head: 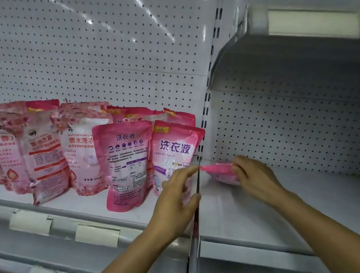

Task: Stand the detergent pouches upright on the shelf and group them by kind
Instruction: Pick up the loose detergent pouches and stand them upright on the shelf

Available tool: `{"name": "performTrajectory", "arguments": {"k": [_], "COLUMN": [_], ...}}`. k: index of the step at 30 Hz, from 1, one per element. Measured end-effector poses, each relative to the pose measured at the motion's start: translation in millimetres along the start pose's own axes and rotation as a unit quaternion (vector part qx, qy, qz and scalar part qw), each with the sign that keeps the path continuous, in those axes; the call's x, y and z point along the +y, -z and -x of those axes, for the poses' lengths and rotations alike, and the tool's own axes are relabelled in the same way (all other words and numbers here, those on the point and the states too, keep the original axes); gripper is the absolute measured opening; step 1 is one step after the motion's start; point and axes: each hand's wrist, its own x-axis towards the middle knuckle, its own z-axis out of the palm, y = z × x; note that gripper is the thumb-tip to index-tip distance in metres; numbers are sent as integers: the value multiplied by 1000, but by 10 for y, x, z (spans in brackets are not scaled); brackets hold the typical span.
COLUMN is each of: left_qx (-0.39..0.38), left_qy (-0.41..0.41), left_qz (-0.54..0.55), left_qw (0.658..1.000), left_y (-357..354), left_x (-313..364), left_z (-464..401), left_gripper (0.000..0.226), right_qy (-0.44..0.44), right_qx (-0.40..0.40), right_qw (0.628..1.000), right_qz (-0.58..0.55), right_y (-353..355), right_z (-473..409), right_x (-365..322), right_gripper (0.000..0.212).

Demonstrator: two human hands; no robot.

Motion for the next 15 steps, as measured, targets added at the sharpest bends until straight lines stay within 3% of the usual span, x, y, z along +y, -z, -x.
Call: {"name": "performTrajectory", "arguments": {"k": [4, 5, 7, 9, 11, 12, 15], "left_qx": [-7, -1, 25, 49, 62, 68, 76], "left_qy": [18, 30, 52, 73, 95, 96, 93], "left_qz": [75, 100, 164, 226, 259, 270, 293], "left_qw": [997, 995, 985, 970, 959, 956, 948], "left_y": [-114, -151, -203, -251, -304, -322, -370], "left_x": [185, 284, 457, 557, 564, 571, 589], "left_z": [-279, -364, -529, -635, -672, -670, -672], "left_gripper": [78, 72, 37, 16, 32, 38, 38], "right_qy": [15, 17, 14, -1, -26, -35, -48], "right_qx": [-28, -53, -77, -55, -29, -23, 29], "right_qw": [992, 987, 974, 960, 927, 915, 913], "right_qz": [-122, -152, -211, -276, -373, -401, -405], "right_y": [680, 795, 905, 937, 916, 880, 767], "right_z": [-71, -78, -63, -20, 62, 90, 117], "right_x": [-300, -341, -380, -383, -359, -323, -355], "right_gripper": [25, 24, 24, 21, 6, 13, 13]}}
